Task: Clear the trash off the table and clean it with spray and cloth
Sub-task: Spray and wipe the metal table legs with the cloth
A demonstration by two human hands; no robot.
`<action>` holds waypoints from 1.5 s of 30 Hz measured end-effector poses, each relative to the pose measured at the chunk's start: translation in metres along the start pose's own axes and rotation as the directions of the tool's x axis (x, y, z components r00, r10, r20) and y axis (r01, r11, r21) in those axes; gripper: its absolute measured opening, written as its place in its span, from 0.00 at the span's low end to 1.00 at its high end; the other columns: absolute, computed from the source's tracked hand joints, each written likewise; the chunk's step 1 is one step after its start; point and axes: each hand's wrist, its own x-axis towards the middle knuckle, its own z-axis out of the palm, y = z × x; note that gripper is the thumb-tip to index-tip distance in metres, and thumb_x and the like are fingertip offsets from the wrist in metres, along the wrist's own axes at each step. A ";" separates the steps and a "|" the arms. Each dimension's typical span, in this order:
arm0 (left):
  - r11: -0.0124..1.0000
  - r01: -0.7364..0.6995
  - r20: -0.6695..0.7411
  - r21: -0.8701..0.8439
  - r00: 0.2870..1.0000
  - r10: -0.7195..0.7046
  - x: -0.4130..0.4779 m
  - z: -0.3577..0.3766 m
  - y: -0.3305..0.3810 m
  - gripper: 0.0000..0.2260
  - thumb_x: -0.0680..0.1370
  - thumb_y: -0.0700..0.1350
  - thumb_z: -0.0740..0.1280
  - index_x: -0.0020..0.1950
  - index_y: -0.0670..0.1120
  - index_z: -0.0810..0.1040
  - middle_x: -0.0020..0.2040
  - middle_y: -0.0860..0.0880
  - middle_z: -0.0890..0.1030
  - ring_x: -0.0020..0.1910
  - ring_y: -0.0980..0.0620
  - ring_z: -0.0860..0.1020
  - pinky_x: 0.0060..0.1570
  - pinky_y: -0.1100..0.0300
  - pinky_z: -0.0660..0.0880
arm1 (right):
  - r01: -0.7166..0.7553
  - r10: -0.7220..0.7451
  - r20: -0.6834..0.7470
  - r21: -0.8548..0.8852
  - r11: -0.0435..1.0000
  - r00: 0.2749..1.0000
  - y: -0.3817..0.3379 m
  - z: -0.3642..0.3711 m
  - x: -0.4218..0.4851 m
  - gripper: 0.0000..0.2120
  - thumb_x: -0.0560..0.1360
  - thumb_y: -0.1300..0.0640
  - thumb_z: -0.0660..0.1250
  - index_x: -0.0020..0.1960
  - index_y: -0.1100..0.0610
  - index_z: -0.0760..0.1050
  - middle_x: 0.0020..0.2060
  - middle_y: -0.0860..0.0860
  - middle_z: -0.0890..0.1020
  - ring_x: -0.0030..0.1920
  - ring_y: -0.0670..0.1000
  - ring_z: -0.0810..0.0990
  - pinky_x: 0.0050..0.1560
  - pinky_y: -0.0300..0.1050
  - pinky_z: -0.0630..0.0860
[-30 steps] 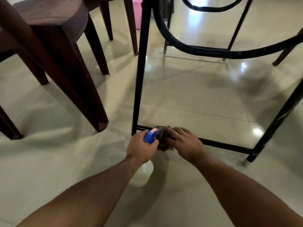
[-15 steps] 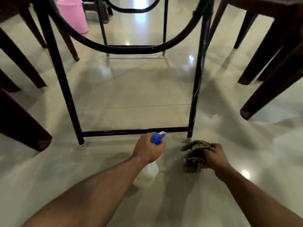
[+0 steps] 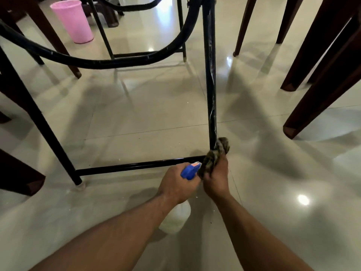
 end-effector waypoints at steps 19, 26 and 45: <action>0.997 0.039 -0.010 -0.073 0.999 -0.039 0.033 0.016 0.026 0.11 0.73 0.45 0.69 0.33 0.52 0.70 0.26 0.55 0.68 0.26 0.55 0.65 0.28 0.62 0.66 | -0.403 0.347 0.507 -0.001 0.915 0.789 -0.088 -0.078 0.099 0.26 0.67 0.79 0.50 0.52 0.62 0.80 0.42 0.61 0.84 0.33 0.54 0.82 0.25 0.41 0.72; 1.000 0.022 0.029 0.022 0.999 -0.022 0.039 0.017 0.040 0.14 0.74 0.46 0.68 0.31 0.51 0.67 0.27 0.53 0.69 0.25 0.55 0.65 0.27 0.63 0.64 | -0.312 0.429 0.528 -0.300 0.902 0.733 -0.100 -0.072 0.115 0.26 0.70 0.75 0.52 0.47 0.54 0.84 0.44 0.59 0.86 0.40 0.57 0.83 0.33 0.47 0.74; 0.997 0.070 -0.051 -0.016 0.996 -0.071 0.048 -0.024 0.104 0.14 0.75 0.46 0.68 0.31 0.50 0.68 0.27 0.53 0.68 0.27 0.53 0.66 0.31 0.59 0.66 | -0.299 0.197 0.400 0.212 0.930 0.895 -0.170 -0.102 0.109 0.32 0.65 0.78 0.49 0.56 0.60 0.83 0.48 0.64 0.82 0.46 0.64 0.80 0.51 0.61 0.75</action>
